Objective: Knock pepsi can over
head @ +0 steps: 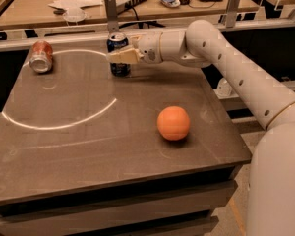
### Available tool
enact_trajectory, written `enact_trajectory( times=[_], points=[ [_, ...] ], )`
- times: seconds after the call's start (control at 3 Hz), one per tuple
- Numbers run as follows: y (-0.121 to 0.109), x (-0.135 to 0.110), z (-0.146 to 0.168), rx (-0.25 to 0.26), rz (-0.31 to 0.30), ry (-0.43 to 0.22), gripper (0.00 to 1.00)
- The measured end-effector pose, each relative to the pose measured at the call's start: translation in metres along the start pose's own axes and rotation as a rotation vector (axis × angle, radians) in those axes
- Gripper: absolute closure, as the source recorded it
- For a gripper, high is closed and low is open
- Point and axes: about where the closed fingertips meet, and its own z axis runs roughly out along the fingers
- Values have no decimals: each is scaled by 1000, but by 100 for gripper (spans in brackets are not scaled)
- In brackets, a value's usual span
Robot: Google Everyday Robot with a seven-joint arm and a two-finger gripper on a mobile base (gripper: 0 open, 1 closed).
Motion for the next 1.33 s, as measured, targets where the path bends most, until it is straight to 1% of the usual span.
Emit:
enact_trajectory(
  times=[0.33, 0.67, 1.0, 1.33],
  points=[
    [4, -10, -4, -10, -65, 12, 69],
    [10, -28, -18, 18, -189, 34, 92],
    [37, -68, -37, 72, -577, 162, 100],
    [36, -65, -33, 63, -553, 150, 100]
  ],
)
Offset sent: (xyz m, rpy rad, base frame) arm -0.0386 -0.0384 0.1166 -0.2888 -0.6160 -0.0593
